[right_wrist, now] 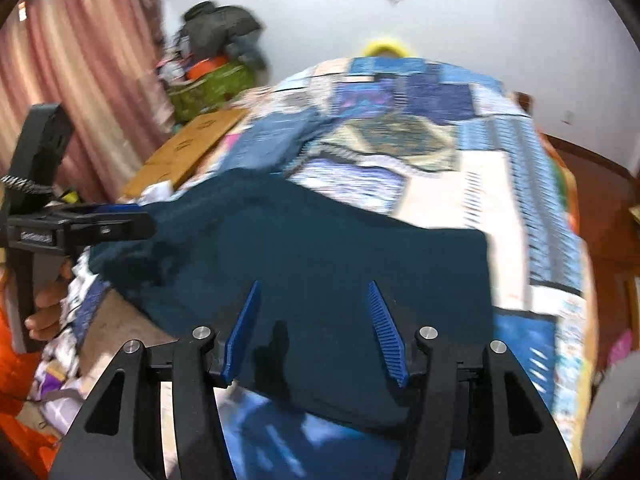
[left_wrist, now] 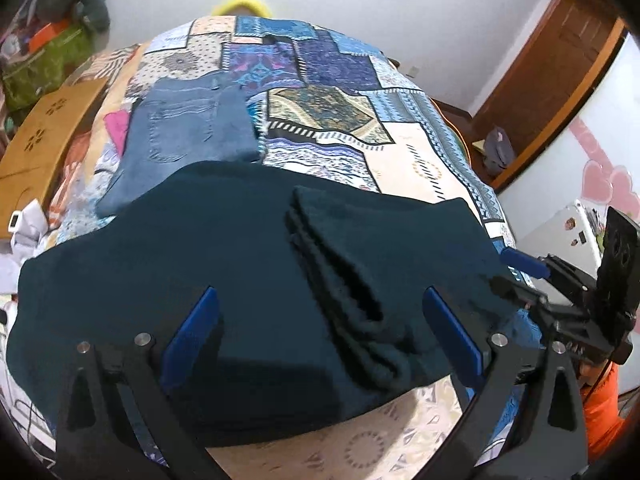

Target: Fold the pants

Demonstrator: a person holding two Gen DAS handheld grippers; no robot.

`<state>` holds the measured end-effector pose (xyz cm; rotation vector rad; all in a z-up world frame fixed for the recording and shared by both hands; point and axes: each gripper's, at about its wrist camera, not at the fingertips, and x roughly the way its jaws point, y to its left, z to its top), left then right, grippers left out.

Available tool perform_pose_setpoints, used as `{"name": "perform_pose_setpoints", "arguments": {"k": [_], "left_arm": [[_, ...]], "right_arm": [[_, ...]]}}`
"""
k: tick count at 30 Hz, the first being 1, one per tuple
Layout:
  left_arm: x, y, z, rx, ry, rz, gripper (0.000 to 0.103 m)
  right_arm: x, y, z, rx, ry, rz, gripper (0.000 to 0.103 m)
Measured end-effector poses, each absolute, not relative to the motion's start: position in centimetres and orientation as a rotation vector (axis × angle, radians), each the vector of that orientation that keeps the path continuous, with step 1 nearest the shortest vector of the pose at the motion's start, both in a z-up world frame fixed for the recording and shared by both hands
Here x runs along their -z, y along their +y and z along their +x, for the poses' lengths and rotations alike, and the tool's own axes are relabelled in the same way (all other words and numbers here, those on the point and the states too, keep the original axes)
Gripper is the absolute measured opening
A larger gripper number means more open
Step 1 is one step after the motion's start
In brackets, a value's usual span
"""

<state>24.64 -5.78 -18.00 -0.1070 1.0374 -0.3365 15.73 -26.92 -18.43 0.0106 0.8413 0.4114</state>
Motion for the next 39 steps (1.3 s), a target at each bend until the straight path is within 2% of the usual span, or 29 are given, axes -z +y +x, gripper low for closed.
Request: {"name": "perform_pose_setpoints", "arguments": {"k": [2,4,6,9,13,16,19,26,29,33,35,39], "left_arm": [[18.6,-6.7,24.9,0.353,1.057,-0.101,0.099],[19.4,-7.4,25.1,0.409,1.095,-0.113,0.074],[20.4,-8.1,25.1,0.445,1.142,-0.13,0.061],[21.0,-8.6,24.9,0.433,1.149,-0.122,0.06],[20.8,-8.9,25.1,0.451,1.153,-0.157,0.032],[20.0,-9.9,25.0,0.436,1.118,-0.105,0.025],[18.3,-12.0,24.3,0.409,1.022,0.021,0.022],[13.8,-15.3,22.8,0.397,0.777,0.203,0.021],[14.0,-14.4,23.2,0.376,0.779,0.196,0.021],[17.0,-12.0,24.6,0.346,0.904,0.133,0.022],[19.1,-10.7,25.2,0.327,0.981,0.105,0.026],[21.3,-8.3,24.9,0.299,1.032,0.031,0.047]], "right_arm": [[19.0,-28.4,15.6,-0.364,0.857,0.029,0.052],[19.9,-29.5,15.3,-0.324,0.877,0.042,0.052],[20.5,-30.2,14.9,-0.309,0.894,0.049,0.052],[21.2,-30.7,14.0,-0.316,0.893,0.071,0.052],[21.5,-30.6,13.7,-0.32,0.884,0.074,0.053],[21.6,-30.5,13.8,-0.323,0.881,0.081,0.054],[21.6,-30.7,13.7,-0.33,0.882,0.091,0.054],[21.2,-30.8,13.7,-0.337,0.882,0.115,0.053],[20.5,-30.7,14.1,-0.341,0.887,0.127,0.054],[19.6,-30.2,14.9,-0.34,0.856,0.11,0.054],[19.5,-29.9,15.6,-0.336,0.85,0.099,0.054],[20.1,-29.0,17.0,-0.325,0.864,0.082,0.054]]}}
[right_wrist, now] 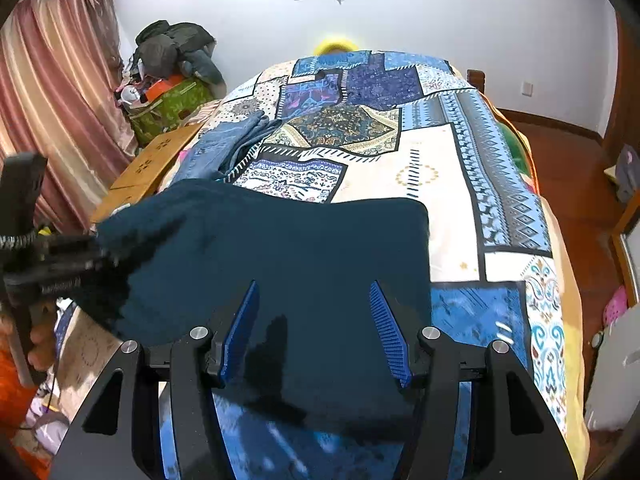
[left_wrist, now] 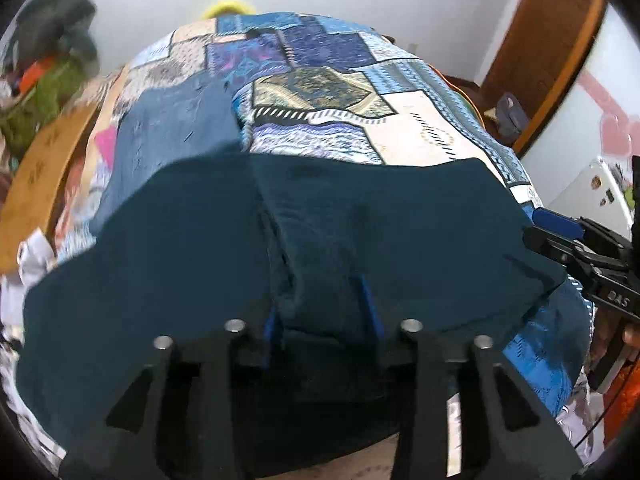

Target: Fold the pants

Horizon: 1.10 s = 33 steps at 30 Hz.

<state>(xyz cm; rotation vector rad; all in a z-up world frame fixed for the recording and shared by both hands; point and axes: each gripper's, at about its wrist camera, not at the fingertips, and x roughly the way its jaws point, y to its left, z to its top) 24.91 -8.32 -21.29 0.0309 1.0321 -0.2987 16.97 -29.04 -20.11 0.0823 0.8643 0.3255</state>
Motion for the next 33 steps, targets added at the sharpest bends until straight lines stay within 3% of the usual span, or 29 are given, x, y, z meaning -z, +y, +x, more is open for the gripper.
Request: {"name": "perform_pose_setpoints", "arguments": {"k": [4,9,19,22,33], "left_arm": [[21.4,-6.5,24.4,0.291,1.023,-0.027,0.061],[21.1,-6.0,23.4,0.283,0.997,0.003,0.07],[18.7,-2.9,21.1,0.226,0.926,0.01,0.072],[17.7,0.4,20.7,0.141,0.892,-0.039,0.08],[18.1,13.9,18.4,-0.078,0.893,-0.318,0.085]], "right_arm": [[22.2,-28.6,17.5,-0.316,0.938,0.071,0.057],[22.9,-28.8,16.1,-0.305,0.942,0.077,0.059],[20.7,-28.5,15.1,-0.275,0.966,0.057,0.062],[19.4,-27.5,15.1,-0.301,0.937,0.049,0.063],[16.8,-19.2,16.8,-0.44,0.84,-0.065,0.065]]}}
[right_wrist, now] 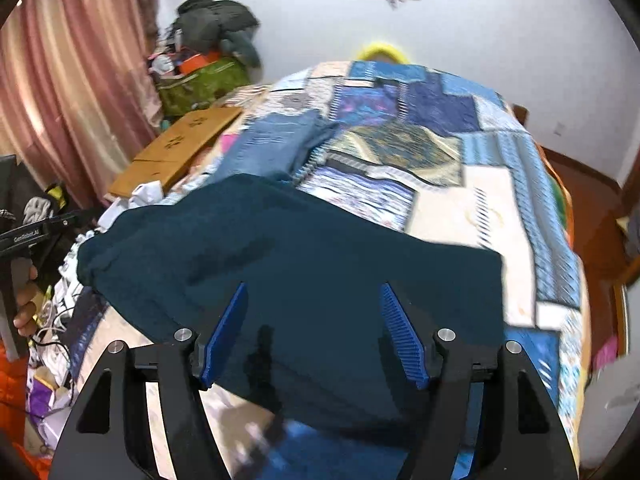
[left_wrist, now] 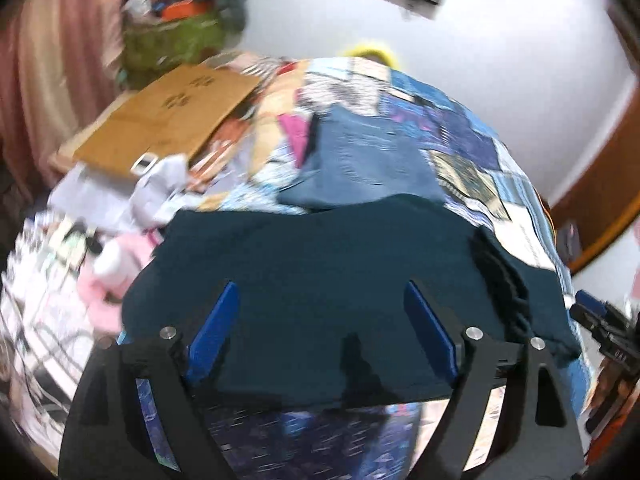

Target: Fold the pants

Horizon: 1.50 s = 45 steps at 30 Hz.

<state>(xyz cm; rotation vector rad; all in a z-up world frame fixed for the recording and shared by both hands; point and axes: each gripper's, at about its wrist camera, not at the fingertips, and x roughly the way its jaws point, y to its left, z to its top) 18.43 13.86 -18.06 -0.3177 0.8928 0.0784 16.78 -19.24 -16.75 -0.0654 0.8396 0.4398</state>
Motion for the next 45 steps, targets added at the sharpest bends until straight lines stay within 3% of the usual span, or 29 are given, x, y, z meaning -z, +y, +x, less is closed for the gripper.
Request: {"name": "perform_pose_setpoints", "arguments": {"k": [10,17,21,27,29,33,34,37,45], "left_arm": [[23.4,21.7,15.0,-0.14,1.009,-0.621,0.085],[27.7,22.8,14.0,-0.083,1.082,-0.84,0.085],[28.3,23.1,14.3,-0.03,1.045,-0.917,0.096],[30.3,24.4,16.6,0.062,1.036,-1.035,0.097],[30.5,24.6,17.4,0.051,1.035,-1.029,0.092],[31.2,24.9,18.5,-0.035,1.069,-0.958,0.044],[31.4,25.1,18.6,-0.037,1.063,-0.97,0.04],[31.2,25.4,18.5,-0.058,1.026,-0.988,0.03],[23.6,22.9,18.3,-0.245,0.874,-0.604,0.023]], "right_arm": [[20.2,-13.1,17.9,-0.532,0.929,-0.107,0.07],[20.5,-12.7,17.9,-0.52,0.946,-0.107,0.071],[20.5,-12.5,17.6,-0.518,0.94,-0.118,0.072],[20.7,-12.5,17.6,-0.522,0.932,-0.096,0.072],[20.7,-12.5,17.5,-0.521,0.929,-0.094,0.072],[20.7,-12.5,17.5,-0.525,0.929,-0.083,0.072],[20.7,-12.6,17.5,-0.527,0.929,-0.082,0.072],[20.6,-12.7,17.4,-0.537,0.93,-0.08,0.072],[19.6,-13.6,16.4,-0.547,0.932,-0.088,0.072]]}}
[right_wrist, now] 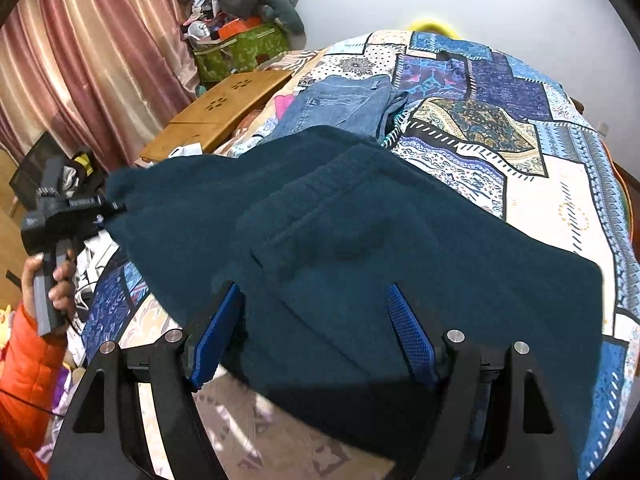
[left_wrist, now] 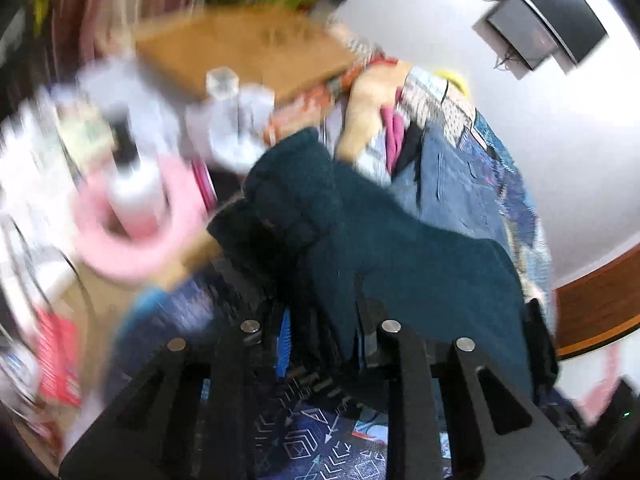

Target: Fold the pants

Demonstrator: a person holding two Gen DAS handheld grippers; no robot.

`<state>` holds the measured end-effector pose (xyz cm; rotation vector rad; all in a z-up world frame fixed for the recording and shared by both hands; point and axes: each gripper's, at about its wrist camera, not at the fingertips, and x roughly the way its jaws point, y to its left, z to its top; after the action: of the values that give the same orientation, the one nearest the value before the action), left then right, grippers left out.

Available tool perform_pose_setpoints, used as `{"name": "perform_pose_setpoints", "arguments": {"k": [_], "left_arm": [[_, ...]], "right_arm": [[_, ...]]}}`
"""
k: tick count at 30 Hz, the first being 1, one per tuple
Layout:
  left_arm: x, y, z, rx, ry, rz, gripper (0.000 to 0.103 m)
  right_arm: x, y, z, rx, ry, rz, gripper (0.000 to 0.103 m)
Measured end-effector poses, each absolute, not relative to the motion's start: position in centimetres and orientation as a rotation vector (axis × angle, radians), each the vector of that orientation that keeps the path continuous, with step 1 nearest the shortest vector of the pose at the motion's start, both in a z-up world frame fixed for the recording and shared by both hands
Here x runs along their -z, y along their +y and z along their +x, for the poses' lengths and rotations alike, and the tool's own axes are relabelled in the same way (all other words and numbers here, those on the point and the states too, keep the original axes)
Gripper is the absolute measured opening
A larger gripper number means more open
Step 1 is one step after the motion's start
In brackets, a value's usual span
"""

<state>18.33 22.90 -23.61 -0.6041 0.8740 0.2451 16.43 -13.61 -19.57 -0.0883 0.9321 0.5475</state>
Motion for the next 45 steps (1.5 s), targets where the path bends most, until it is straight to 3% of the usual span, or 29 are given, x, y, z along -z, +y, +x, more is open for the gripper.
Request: {"name": "perform_pose_setpoints", "arguments": {"k": [9,20,34,45], "left_arm": [[11.4,16.0,18.9,-0.329,0.566,-0.119,0.017],[2.9,4.3,22.1,-0.05,0.403,-0.025,0.011],[2.4,-11.4,27.0,0.282,0.46,0.056,0.009],[9.4,-22.6,26.1,0.539,0.657,0.202,0.009]], "right_arm": [[18.9,-20.8,15.5,-0.42,0.898,0.001,0.073],[21.6,-29.2,14.4,-0.249,0.953,0.16,0.076],[22.9,-30.4,14.1,-0.309,0.948,0.251,0.08],[23.0,-30.9,13.9,-0.319,0.941,0.281,0.08]]}}
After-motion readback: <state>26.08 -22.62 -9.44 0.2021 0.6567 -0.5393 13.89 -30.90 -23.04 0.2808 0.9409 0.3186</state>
